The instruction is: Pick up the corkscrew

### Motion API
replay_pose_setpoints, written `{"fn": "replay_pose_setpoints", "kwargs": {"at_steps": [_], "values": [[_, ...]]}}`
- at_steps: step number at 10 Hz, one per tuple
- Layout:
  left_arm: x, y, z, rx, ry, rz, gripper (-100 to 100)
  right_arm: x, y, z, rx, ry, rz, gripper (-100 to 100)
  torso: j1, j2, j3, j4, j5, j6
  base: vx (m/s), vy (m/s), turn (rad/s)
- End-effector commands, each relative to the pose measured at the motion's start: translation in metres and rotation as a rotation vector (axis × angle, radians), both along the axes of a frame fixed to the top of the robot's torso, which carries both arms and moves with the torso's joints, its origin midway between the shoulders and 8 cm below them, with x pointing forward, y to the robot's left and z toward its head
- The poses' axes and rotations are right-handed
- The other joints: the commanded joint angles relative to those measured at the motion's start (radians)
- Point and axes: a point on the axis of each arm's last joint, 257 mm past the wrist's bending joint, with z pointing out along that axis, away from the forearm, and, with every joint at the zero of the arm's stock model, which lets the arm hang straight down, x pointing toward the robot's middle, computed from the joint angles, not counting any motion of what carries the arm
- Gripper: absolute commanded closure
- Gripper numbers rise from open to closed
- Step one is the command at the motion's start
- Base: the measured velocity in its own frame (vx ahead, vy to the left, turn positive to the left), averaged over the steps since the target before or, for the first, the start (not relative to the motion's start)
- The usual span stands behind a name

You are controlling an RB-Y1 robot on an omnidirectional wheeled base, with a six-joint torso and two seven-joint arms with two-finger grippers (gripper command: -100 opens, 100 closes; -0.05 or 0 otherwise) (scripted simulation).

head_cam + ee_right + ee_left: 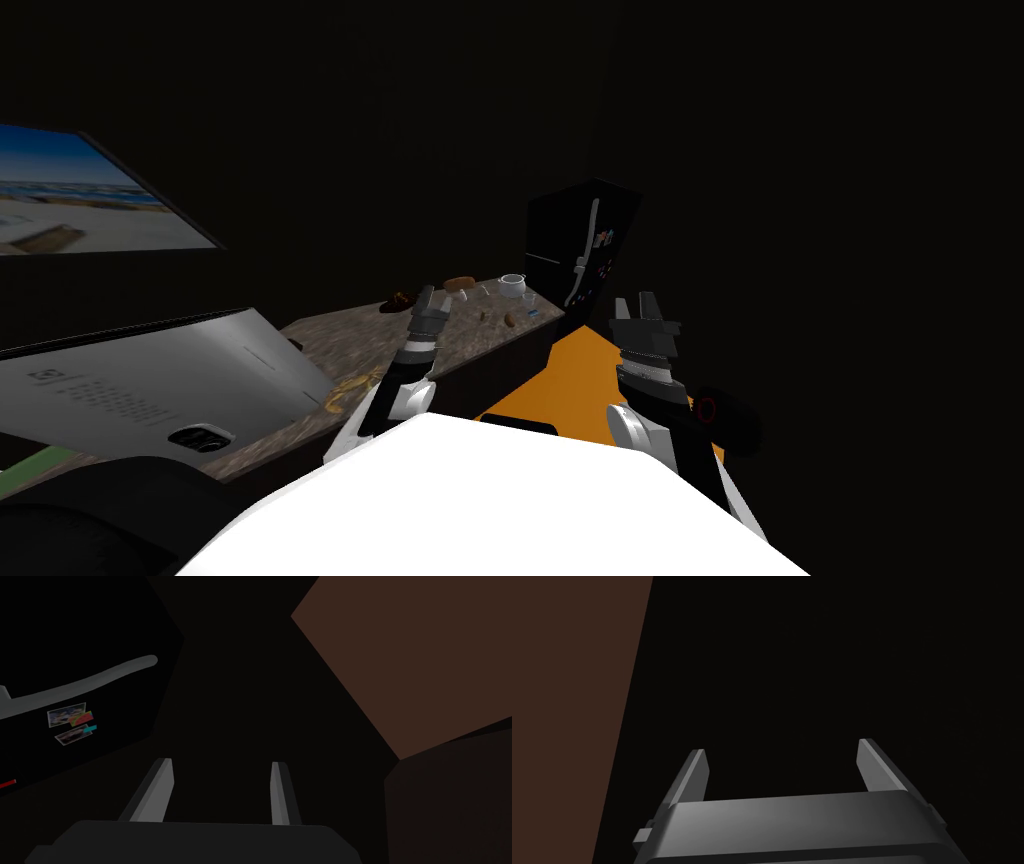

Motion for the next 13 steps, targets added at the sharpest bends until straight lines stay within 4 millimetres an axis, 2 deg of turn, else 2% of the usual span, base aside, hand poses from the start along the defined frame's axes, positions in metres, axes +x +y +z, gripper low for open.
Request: {"fn": "replay_pose_setpoints", "kwargs": {"at_steps": [1, 3, 4, 5, 6, 8, 9, 10, 11, 12, 13], "values": [[0.004, -0.001, -0.007, 0.04, 0.025, 0.0, -100, 0.0, 0.0, 0.0, 0.0, 0.0, 0.0, 0, 0.0, 0.0, 0.0, 0.0, 0.0, 0.0, -0.025, -0.033, -0.016], [0.022, 0.016, -0.032, 0.124, 0.11, 0.037, -100, 0.0, 0.0, 0.0, 0.0, 0.0, 0.0, 0, 0.0, 0.0, 0.0, 0.0, 0.0, 0.0, -0.028, -0.055, -0.061], [0.023, 0.015, -0.032, 0.145, 0.113, 0.028, -100, 0.0, 0.0, 0.0, 0.0, 0.0, 0.0, 0, -0.002, 0.0, 0.0, 0.0, 0.0, 0.0, -0.024, -0.048, -0.027], [0.032, 0.028, -0.046, 0.186, 0.16, 0.054, -100, 0.0, 0.0, 0.0, 0.0, 0.0, 0.0, 0, -0.001, 0.0, 0.0, 0.0, 0.0, 0.0, -0.016, -0.048, -0.055], [0.033, 0.027, -0.046, 0.198, 0.161, 0.049, -100, 0.0, 0.0, 0.0, 0.0, 0.0, 0.0, 0, -0.001, -0.001, -0.001, 0.0, 0.0, 0.0, -0.01, -0.038, -0.024], [0.051, 0.059, -0.069, 0.278, 0.25, 0.11, -100, 0.0, 0.0, 0.0, 0.0, 0.0, 0.0, 0, 0.0, -0.001, -0.001, 0.0, 0.0, 0.0, -0.015, -0.062, -0.071], [0.053, 0.061, -0.073, 0.299, 0.265, 0.108, -100, 0.0, 0.0, 0.0, 0.0, 0.0, 0.0, 0, -0.002, -0.001, -0.001, 0.0, 0.0, 0.0, -0.021, -0.07, -0.019], [0.062, 0.082, -0.085, 0.333, 0.317, 0.147, -100, 0.0, 0.0, 0.0, 0.0, 0.0, 0.0, 0, -0.002, -0.001, 0.0, 0.0, -0.001, 0.0, -0.011, -0.073, -0.041], [0.063, 0.083, -0.086, 0.345, 0.321, 0.145, -100, 0.0, 0.0, 0.0, 0.0, 0.0, 0.0, 0, -0.002, -0.001, -0.001, 0.0, 0.0, 0.0, 0.001, -0.057, -0.024], [0.071, 0.108, -0.097, 0.379, 0.372, 0.188, -100, 0.0, 0.0, 0.0, 0.0, 0.0, 0.0, 0, -0.001, -0.002, -0.001, 0.0, -0.001, 0.0, 0.018, -0.072, -0.053], [0.072, 0.109, -0.098, 0.387, 0.378, 0.189, -100, 0.0, 0.0, 0.0, 0.0, 0.0, 0.0, 0, -0.002, -0.003, -0.002, -0.001, -0.001, 0.0, 0.01, -0.06, -0.02]]}}
